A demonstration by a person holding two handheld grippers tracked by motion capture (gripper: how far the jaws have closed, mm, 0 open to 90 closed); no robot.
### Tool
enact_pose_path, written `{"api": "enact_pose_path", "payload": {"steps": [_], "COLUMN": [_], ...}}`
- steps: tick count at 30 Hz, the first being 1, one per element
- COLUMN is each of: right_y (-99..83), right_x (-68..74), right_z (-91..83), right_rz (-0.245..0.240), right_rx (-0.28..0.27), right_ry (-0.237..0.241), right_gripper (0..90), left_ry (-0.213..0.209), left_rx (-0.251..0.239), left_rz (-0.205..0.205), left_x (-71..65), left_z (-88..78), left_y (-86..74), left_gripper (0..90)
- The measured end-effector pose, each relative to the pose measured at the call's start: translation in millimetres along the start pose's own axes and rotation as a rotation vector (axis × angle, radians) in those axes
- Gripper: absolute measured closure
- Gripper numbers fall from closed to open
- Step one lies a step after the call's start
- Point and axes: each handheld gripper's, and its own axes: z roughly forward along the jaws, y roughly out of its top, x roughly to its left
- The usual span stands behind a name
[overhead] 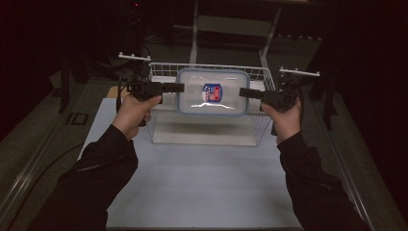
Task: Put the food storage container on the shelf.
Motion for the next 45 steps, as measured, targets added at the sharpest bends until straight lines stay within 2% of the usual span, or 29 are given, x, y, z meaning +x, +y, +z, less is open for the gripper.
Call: {"api": "enact_pose_path", "payload": {"steps": [5,11,12,13,14,15,17,18,19,21,25,27,29,32,34,36,37,39,45], "right_y": [3.3,10.4,12.9,12.9,13.9,14.8,15.4,15.5,16.0,17.0,17.3,17.6,18.1,18.3,18.4,18.6,18.6,18.2,11.3], "right_x": [-3.4,-4.2,-2.6,-2.6,-0.8,1.0,4.8,4.1,1.8,-0.6,0.4,0.0,-0.2,2.4,5.5,12.1,12.1,17.8,35.4], "right_z": [2.9,7.9,10.2,10.2,11.4,13.4,20.3,23.3,24.6,25.5,28.5,29.5,29.4,29.5,27.8,23.4,23.4,20.8,17.8], "right_rz": [0.027,0.026,-0.001,-0.001,-0.02,-0.025,-0.052,-0.046,-0.017,0.009,0.017,0.014,0.018,-0.009,-0.039,-0.083,-0.083,-0.127,-0.173], "right_rx": [-0.001,0.007,0.018,0.018,0.02,0.026,0.049,0.053,0.048,0.041,0.044,0.042,0.036,0.035,0.019,0.003,0.003,-0.002,-0.008], "right_ry": [-0.003,-0.026,-0.064,-0.064,-0.089,-0.091,-0.154,-0.158,-0.149,-0.15,-0.17,-0.18,-0.184,-0.201,-0.21,-0.206,-0.206,-0.218,-0.175], "right_gripper": [51.3,49.8,49.1,49.1,50.0,46.6,46.1,45.7,46.6,49.3,48.1,48.3,48.7,48.5,46.8,43.4,43.4,43.7,43.9], "left_ry": [0.0,0.007,0.012,0.025,0.038,0.05,0.051,0.047,0.044,0.063,0.113,0.114,0.135,0.152,0.177,0.176,0.181,0.18,0.13], "left_rx": [0.003,-0.014,-0.018,-0.016,-0.018,-0.013,-0.008,-0.009,-0.011,-0.015,-0.02,-0.029,-0.038,-0.048,-0.06,-0.079,-0.088,-0.112,-0.161], "left_rz": [-0.019,-0.041,-0.04,-0.035,-0.029,-0.03,-0.059,-0.069,-0.085,-0.099,-0.128,-0.132,-0.11,-0.089,-0.055,-0.034,-0.015,0.016,0.115], "left_x": [6.0,13.0,13.2,12.6,12.1,12.7,16.8,19.8,22.3,25.7,31.6,35.0,33.9,34.0,31.9,29.7,28.1,24.6,9.6], "left_z": [4.8,9.1,10.1,11.5,13.2,15.0,17.9,18.7,19.8,22.2,30.6,33.6,35.1,36.1,34.4,30.8,28.2,22.1,4.5], "left_y": [7.8,11.7,12.5,13.3,13.9,14.4,15.1,15.6,16.2,17.4,21.0,22.0,23.8,24.6,24.4,24.4,24.3,23.3,16.5], "left_gripper": [54.1,52.8,52.1,52.1,51.4,50.4,48.9,48.4,48.1,47.0,45.4,46.7,47.1,46.6,41.2,36.3,36.3,33.0,14.2]}}
